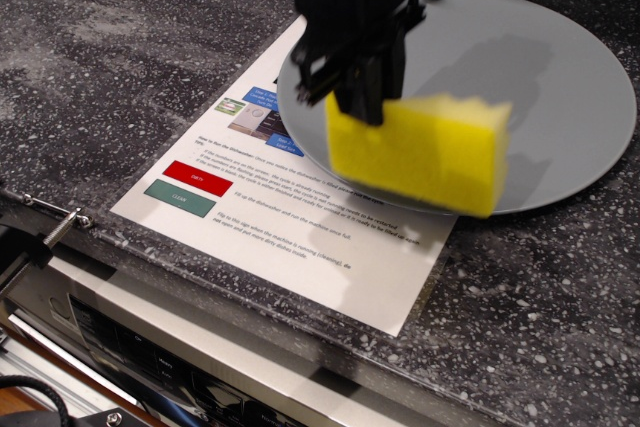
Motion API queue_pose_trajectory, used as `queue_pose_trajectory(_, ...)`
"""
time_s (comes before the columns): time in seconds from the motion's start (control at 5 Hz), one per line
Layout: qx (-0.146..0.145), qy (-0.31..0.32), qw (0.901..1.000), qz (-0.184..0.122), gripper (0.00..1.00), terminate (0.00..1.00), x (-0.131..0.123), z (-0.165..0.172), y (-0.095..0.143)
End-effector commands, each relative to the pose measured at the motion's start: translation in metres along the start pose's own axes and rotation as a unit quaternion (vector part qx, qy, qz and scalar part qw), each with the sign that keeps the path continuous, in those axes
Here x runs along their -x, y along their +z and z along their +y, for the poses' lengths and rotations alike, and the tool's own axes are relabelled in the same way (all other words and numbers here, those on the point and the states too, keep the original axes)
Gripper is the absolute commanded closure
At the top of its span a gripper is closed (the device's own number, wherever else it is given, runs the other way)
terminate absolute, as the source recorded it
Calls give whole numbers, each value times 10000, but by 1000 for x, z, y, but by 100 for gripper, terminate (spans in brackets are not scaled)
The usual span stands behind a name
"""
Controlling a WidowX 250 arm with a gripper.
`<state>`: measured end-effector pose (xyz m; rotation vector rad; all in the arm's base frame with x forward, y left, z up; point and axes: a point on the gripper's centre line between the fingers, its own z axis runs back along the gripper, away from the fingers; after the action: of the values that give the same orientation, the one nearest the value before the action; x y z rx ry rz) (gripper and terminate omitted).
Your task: Pick up sponge and wipe plate
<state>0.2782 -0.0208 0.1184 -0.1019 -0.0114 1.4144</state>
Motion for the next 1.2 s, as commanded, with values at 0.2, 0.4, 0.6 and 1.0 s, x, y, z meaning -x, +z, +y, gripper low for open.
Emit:
queue_pose_trajectory(0.2,40,424,9976,-553,100,0,7,-31,-20)
queue_pose_trajectory(0.4,-23,584,9966,-573,100,0,7,-42,-20)
queue_pose_trajectory(0.6,-13,823,9953,-518,100,0,13,-65,-15)
queue_pose_trajectory(1.0,-135,1425,9877,-632,100,0,17,-125,-21)
